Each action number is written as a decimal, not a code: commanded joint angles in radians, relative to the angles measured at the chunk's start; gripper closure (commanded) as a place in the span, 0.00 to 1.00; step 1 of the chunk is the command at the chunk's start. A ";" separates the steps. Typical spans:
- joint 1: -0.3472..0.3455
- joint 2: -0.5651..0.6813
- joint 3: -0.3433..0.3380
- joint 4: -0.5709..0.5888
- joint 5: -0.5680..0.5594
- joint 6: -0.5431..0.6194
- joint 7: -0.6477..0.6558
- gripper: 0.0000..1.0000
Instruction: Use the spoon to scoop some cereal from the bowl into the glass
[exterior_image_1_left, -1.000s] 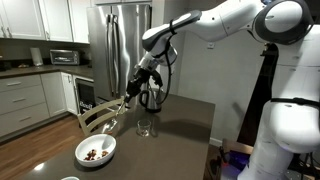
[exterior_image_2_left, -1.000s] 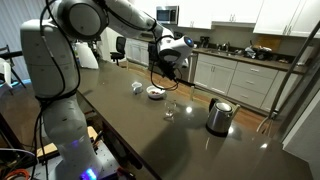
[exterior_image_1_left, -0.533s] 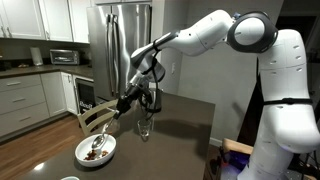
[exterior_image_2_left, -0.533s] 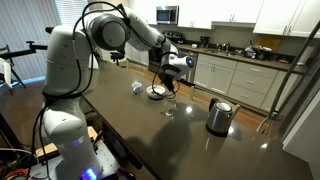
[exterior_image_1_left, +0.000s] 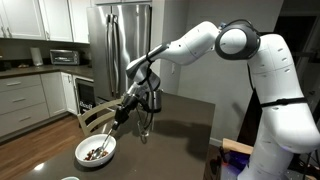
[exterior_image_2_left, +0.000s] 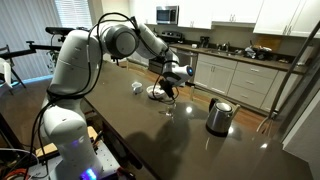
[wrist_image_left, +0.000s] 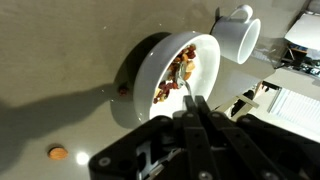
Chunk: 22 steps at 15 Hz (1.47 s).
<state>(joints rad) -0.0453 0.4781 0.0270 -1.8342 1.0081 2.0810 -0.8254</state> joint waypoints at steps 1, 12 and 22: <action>-0.002 0.019 0.007 0.028 -0.032 0.003 0.015 0.99; 0.000 -0.009 -0.009 0.009 -0.145 0.018 0.077 0.49; 0.005 -0.172 -0.014 0.011 -0.526 0.009 0.345 0.78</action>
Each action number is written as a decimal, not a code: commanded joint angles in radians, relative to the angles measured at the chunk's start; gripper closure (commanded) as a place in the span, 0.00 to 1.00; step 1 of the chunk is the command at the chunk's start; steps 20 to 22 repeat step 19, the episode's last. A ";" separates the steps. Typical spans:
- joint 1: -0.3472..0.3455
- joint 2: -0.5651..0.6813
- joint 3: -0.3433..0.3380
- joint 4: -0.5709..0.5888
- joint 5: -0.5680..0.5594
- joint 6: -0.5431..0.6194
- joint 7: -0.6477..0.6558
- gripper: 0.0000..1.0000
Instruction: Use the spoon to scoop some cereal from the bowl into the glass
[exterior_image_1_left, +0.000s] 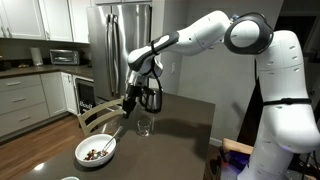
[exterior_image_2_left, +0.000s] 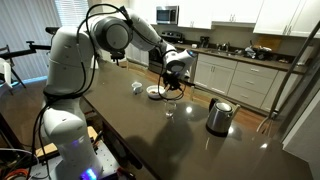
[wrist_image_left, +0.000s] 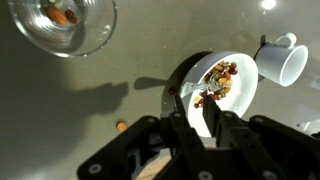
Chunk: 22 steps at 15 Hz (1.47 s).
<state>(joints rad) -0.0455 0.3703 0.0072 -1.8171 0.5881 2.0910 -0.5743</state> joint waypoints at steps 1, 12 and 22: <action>0.004 -0.079 0.010 -0.002 -0.144 -0.006 0.121 0.70; 0.033 -0.191 0.009 0.030 -0.444 -0.055 0.316 0.00; 0.029 -0.216 0.011 0.037 -0.492 -0.069 0.317 0.00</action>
